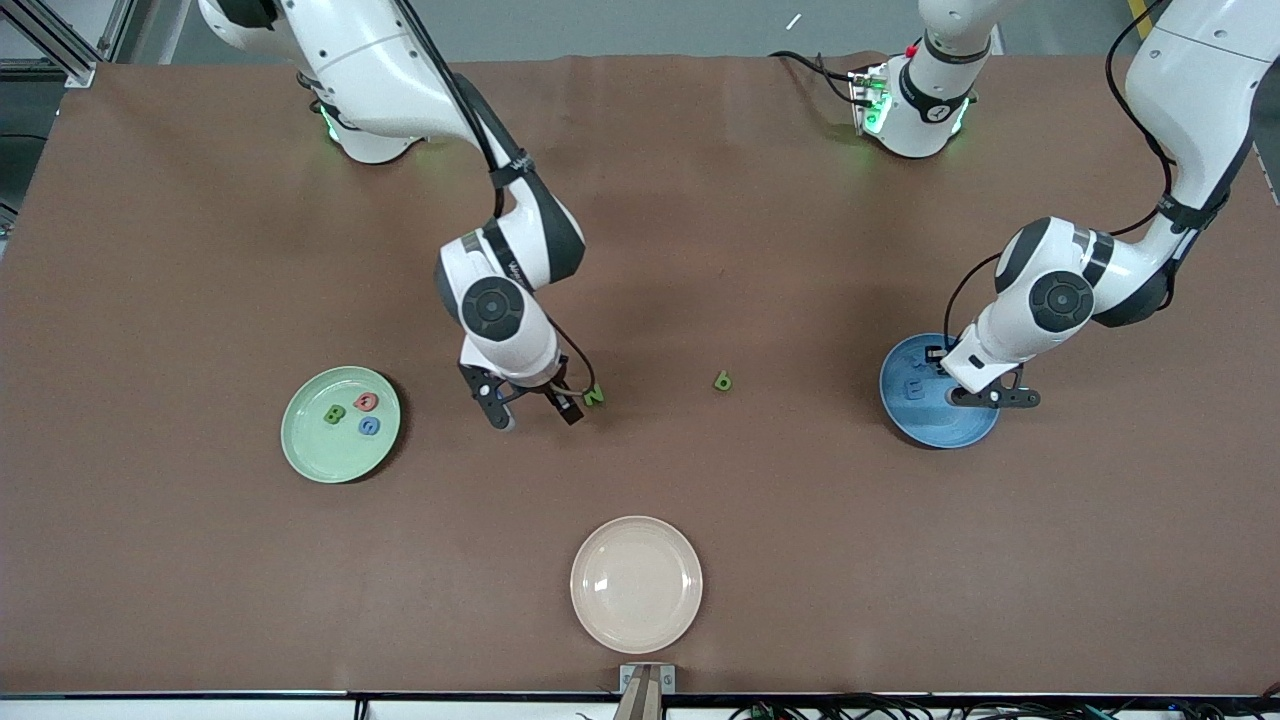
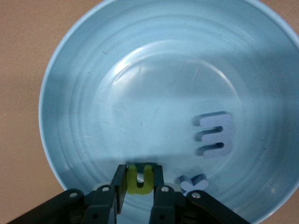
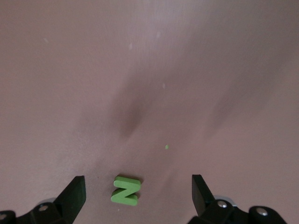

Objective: Sort upper and lower case letters into plates

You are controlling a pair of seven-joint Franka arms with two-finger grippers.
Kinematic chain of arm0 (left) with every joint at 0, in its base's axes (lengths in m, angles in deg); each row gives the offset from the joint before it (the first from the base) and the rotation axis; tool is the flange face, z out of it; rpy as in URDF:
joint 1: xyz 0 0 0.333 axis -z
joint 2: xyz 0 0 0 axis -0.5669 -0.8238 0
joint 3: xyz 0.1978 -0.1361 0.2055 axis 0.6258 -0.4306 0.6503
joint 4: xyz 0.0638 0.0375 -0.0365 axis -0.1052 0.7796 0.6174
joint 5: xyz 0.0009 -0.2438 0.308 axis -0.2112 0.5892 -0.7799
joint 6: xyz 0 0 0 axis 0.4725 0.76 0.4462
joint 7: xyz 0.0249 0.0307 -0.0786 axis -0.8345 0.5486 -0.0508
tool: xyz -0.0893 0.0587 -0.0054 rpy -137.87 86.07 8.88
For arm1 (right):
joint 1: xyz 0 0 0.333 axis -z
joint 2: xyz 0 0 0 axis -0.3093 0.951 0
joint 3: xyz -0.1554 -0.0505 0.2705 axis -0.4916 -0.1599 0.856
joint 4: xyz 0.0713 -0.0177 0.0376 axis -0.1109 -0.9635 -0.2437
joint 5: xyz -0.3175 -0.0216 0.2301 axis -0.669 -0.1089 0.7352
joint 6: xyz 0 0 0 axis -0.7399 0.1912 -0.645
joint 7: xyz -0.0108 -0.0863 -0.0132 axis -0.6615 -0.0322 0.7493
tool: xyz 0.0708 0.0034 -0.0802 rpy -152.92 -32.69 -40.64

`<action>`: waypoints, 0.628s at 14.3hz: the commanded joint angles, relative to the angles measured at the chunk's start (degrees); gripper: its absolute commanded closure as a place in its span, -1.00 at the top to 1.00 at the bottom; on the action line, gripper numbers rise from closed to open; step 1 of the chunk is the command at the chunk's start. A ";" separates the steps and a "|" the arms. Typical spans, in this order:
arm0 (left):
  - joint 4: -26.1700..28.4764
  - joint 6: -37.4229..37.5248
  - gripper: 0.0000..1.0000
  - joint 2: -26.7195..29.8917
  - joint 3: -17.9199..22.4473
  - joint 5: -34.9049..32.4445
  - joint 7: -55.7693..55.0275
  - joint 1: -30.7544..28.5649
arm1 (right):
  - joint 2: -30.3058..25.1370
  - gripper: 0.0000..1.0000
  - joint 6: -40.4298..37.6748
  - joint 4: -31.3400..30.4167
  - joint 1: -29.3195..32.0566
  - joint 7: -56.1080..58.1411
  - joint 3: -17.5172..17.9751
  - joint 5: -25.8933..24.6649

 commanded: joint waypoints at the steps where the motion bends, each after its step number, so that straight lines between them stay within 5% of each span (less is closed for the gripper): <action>1: 0.17 -0.26 0.86 1.18 -1.03 -0.97 3.11 -0.94 | 1.67 0.90 1.68 0.24 -1.98 -3.72 -0.76 0.37; 9: -8.35 8.43 0.99 1.20 -14.37 5.19 -7.30 1.33 | 6.67 0.41 3.18 3.56 -3.66 -7.25 -0.76 0.37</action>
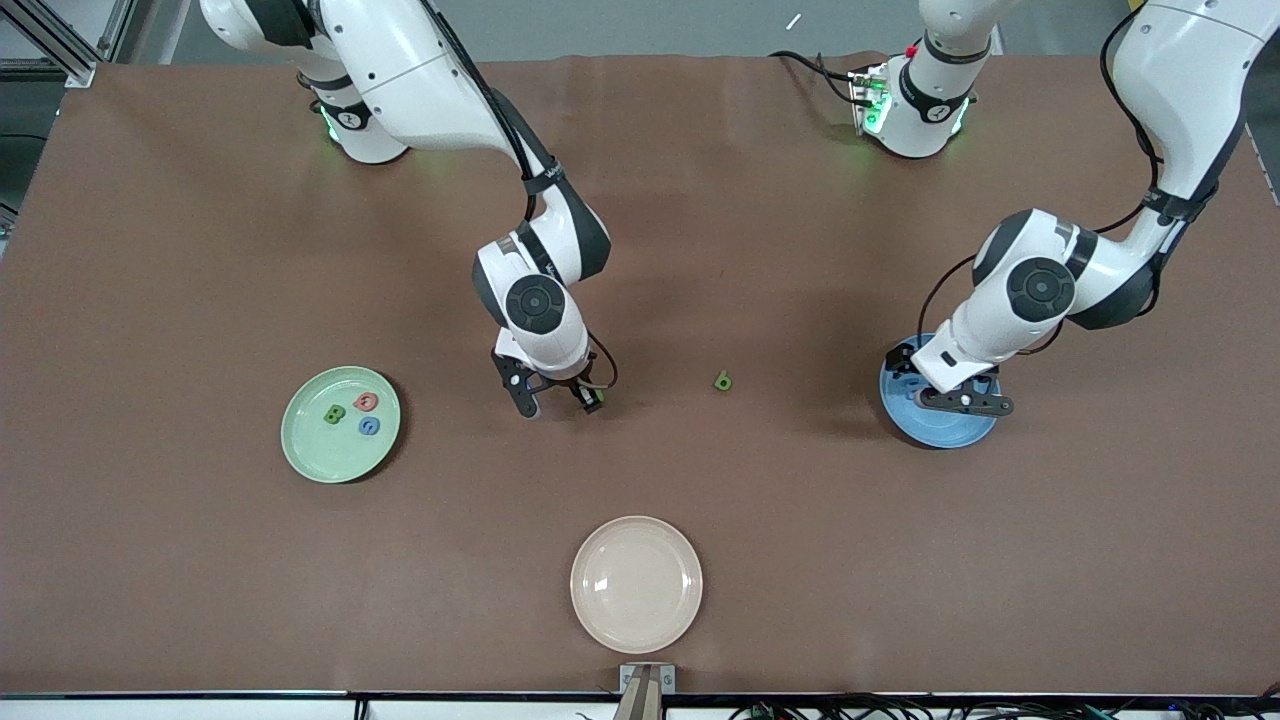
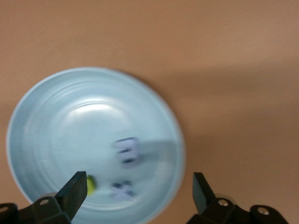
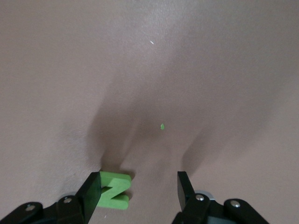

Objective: Sort upper and lower case letters into plates

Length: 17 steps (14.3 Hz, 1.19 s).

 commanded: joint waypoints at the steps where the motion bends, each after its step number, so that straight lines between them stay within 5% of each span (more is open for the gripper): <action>1: -4.31 3.34 0.99 -1.28 -2.36 1.40 -8.28 4.80 | 3.54 0.35 0.37 4.03 -0.99 -2.26 -0.70 0.38; 5: -11.52 3.43 0.99 -8.14 -0.79 0.61 -21.56 16.23 | 4.25 0.12 0.28 5.10 -0.99 -3.32 -0.62 0.38; 9: -16.88 3.34 0.99 -12.00 8.78 0.70 -29.56 30.73 | 4.25 -0.12 0.28 5.19 -0.91 -2.79 -0.70 0.20; 12: -21.63 3.25 0.99 -15.17 14.85 0.79 -34.06 39.43 | 4.25 -0.09 0.19 6.15 -0.38 -2.62 -0.70 0.20; 16: -26.65 3.16 0.99 -19.39 16.63 0.79 -36.18 44.11 | 4.34 -0.13 0.28 6.24 -0.12 -2.35 -0.70 0.11; 17: -27.52 2.99 0.99 -20.18 17.15 0.79 -36.27 44.73 | 4.34 -0.39 0.28 6.24 -0.12 -2.35 -0.70 0.11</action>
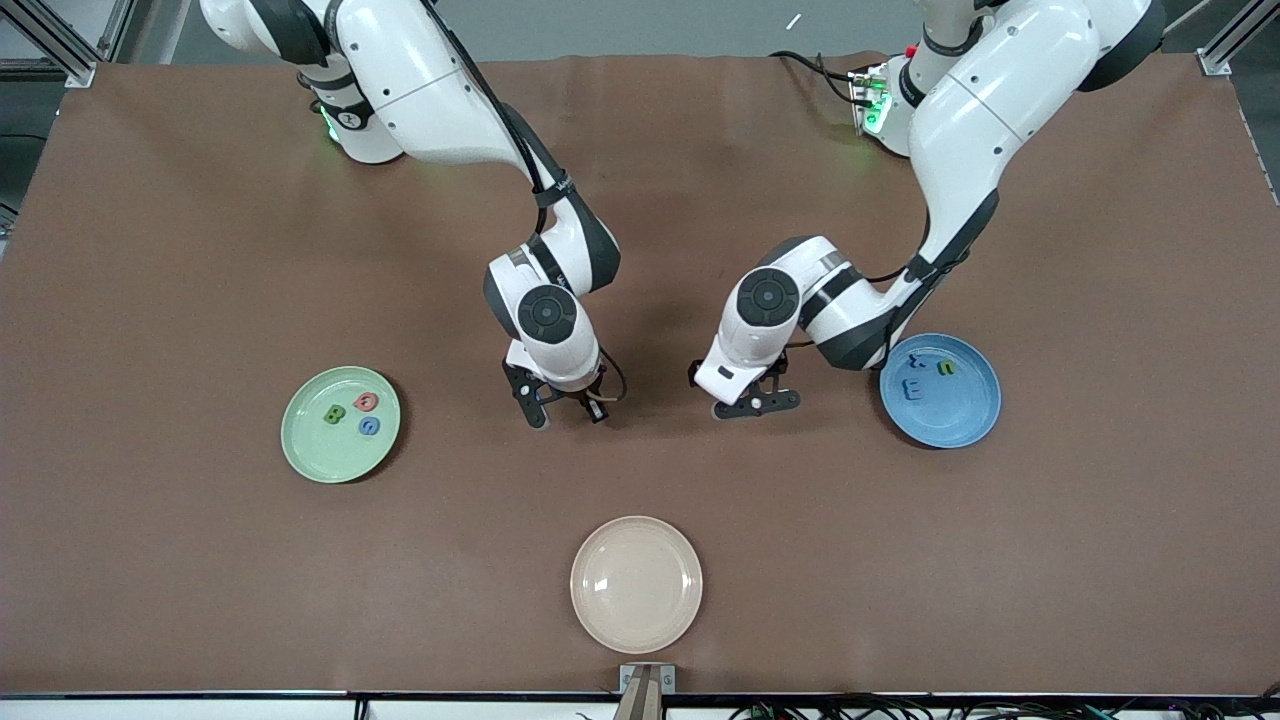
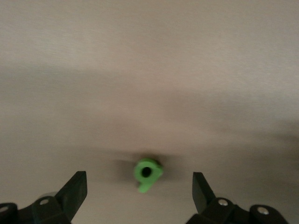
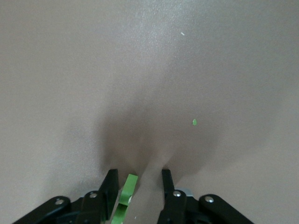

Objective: Sort upper and lower case letters into plates

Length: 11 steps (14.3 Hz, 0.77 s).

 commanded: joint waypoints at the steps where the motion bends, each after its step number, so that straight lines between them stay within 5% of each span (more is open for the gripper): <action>1: -3.64 0.90 0.98 -2.51 1.50 0.08 -0.63 2.22 | 1.07 -0.73 0.22 1.39 0.00 -0.10 -0.31 0.13; 3: -3.64 0.73 0.83 -2.51 2.12 -0.09 -0.90 2.66 | 1.07 -0.99 -0.22 2.43 0.87 -0.10 -0.31 0.22; 6: -3.03 0.64 0.49 -2.51 2.12 -0.27 -0.90 2.58 | 0.46 -0.99 -2.92 3.85 2.45 2.60 -0.31 0.40; 11: -2.24 0.64 0.06 -2.51 2.39 -0.27 -0.99 2.58 | -3.13 -0.99 -18.92 7.80 10.35 20.86 -0.92 0.22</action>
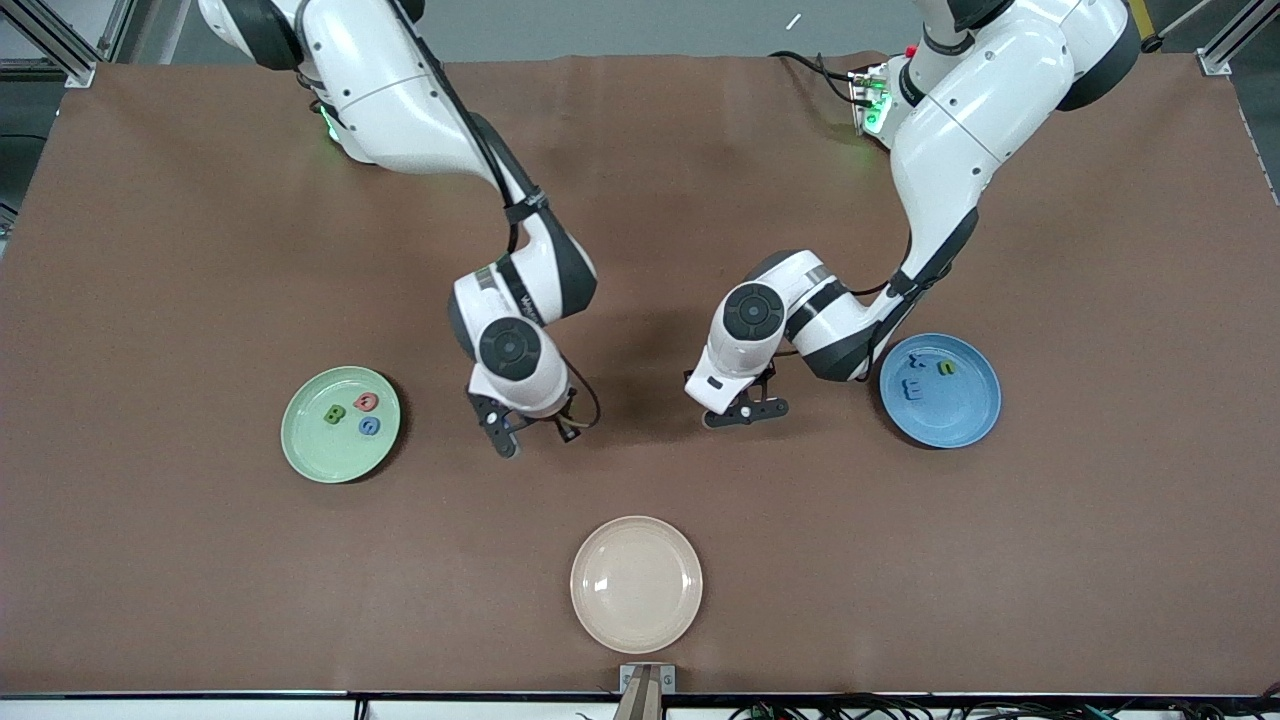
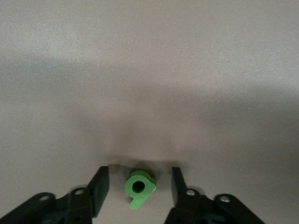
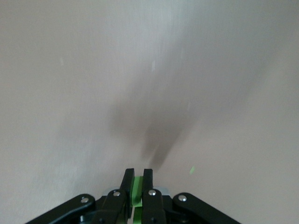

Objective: Sort upper and lower case letters into plates

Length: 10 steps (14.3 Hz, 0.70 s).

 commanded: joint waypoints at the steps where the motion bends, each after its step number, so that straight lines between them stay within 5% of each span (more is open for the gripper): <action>1: -0.05 0.57 0.02 -0.03 0.49 -0.26 -0.81 0.75 | -3.17 -0.99 -7.97 0.00 6.49 12.24 0.54 -0.12; 4: 0.12 0.57 -0.07 -0.03 0.57 -0.26 -1.07 0.84 | -4.23 -0.99 -14.66 -0.87 9.51 24.11 -3.57 -3.27; 8: 0.39 0.57 -0.42 0.06 0.57 -0.35 -3.01 0.75 | -3.97 -0.99 -17.32 -2.98 9.94 48.69 -14.28 -6.71; 10: 0.48 0.57 -0.61 0.24 0.57 -0.27 -3.18 0.75 | -3.80 -0.99 -17.49 -3.43 11.69 57.33 -16.15 -7.16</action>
